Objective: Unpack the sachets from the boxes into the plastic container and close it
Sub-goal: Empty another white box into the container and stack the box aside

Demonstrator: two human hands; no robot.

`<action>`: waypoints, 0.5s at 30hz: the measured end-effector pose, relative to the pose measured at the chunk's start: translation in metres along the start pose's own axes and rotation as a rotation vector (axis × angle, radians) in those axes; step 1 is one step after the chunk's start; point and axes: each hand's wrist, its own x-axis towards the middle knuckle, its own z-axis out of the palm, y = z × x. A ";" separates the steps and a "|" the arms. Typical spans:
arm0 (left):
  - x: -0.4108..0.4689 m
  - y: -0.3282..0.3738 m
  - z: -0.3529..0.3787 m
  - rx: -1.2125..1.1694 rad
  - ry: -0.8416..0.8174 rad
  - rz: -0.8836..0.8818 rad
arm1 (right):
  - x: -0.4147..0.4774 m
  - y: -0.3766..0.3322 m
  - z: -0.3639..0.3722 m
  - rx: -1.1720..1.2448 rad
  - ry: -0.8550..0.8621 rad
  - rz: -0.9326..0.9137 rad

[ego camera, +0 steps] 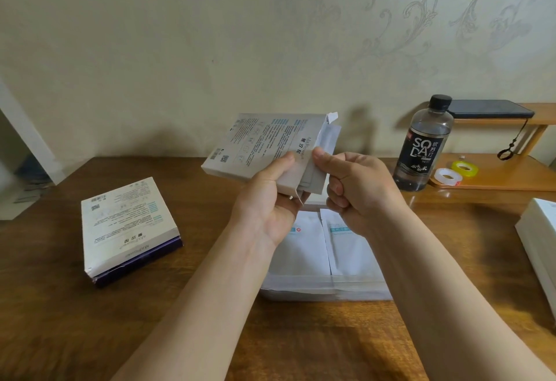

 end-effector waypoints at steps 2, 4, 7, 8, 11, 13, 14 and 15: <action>0.002 0.003 -0.001 -0.004 0.044 0.015 | 0.000 -0.001 0.001 -0.008 0.011 -0.020; 0.003 0.007 -0.002 -0.036 0.083 0.024 | 0.000 -0.002 0.002 -0.059 0.027 -0.046; 0.004 0.010 -0.003 -0.056 0.117 0.025 | 0.001 -0.002 0.002 -0.201 0.058 -0.097; 0.004 0.010 -0.003 -0.058 0.115 0.019 | 0.001 -0.002 0.002 -0.254 0.070 -0.110; 0.000 0.007 -0.001 -0.035 0.075 -0.002 | 0.001 -0.003 0.001 -0.383 0.097 -0.140; -0.004 0.003 0.001 -0.009 0.022 -0.011 | 0.000 -0.003 0.001 -0.408 0.104 -0.147; -0.006 0.000 0.003 0.011 -0.015 -0.013 | -0.001 -0.002 0.002 -0.410 0.110 -0.151; -0.008 -0.002 0.004 0.033 -0.052 -0.010 | -0.001 -0.001 0.002 -0.408 0.117 -0.158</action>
